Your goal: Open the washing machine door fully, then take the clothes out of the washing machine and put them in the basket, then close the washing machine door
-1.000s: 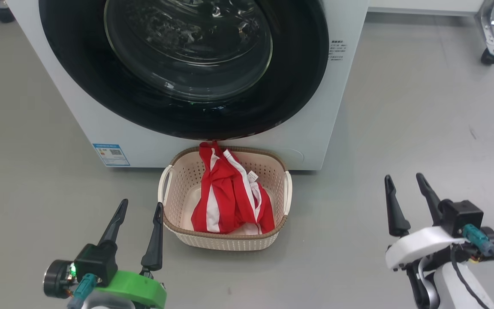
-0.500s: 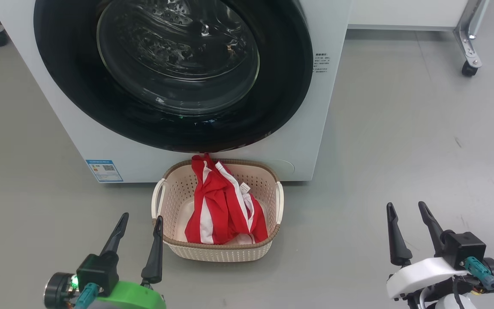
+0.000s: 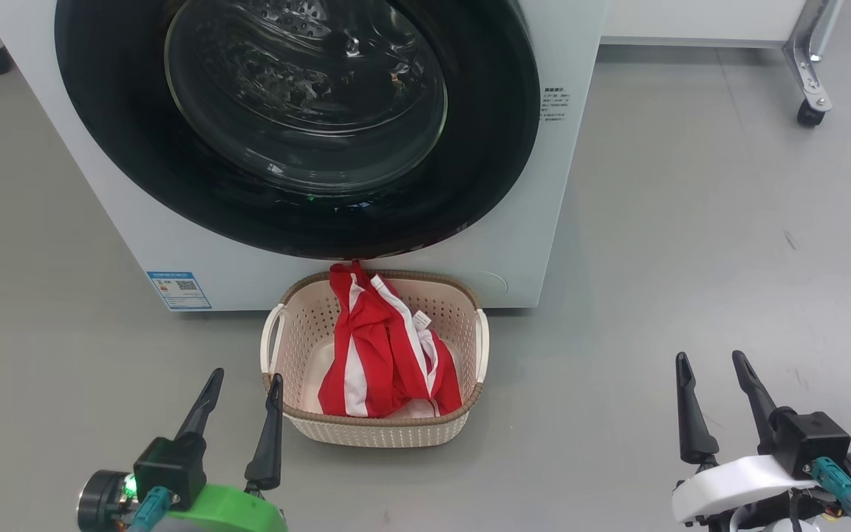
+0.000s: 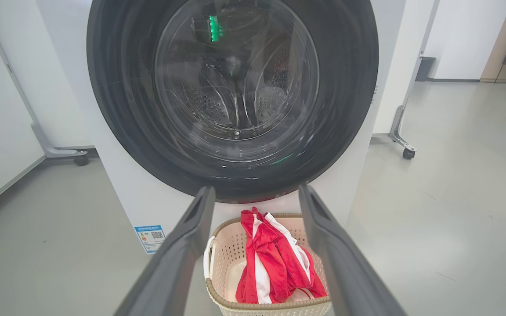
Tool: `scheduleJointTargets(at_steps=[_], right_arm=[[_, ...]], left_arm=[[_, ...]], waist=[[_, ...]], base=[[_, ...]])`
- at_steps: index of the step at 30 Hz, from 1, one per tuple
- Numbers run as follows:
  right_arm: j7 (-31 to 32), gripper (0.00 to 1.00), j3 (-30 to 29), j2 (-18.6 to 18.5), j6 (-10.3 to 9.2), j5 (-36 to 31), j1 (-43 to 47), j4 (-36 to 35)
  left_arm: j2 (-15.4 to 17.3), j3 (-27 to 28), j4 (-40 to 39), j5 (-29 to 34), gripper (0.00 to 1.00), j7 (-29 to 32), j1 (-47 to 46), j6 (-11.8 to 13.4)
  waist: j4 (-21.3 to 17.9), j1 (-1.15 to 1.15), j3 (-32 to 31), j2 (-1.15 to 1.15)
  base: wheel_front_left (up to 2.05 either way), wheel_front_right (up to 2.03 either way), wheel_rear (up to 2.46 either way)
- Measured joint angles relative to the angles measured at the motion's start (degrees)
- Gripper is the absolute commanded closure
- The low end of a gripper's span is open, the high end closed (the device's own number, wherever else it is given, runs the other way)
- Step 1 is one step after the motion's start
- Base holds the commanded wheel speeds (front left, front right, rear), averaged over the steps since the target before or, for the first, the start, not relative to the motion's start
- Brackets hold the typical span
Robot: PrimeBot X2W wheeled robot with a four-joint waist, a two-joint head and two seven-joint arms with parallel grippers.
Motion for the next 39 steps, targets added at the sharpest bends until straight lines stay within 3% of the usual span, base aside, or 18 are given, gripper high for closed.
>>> scheduleJointTargets(at_steps=[39], right_arm=[[0.3,0.0,-0.4,-0.2,-1.04,0.0,3.6,-5.2]], left_arm=[[0.0,-0.5,-0.9,-0.1,0.0,0.5,0.0,0.7]], waist=[[0.4,0.0,0.5,0.0]], base=[[0.0,0.0,0.0]])
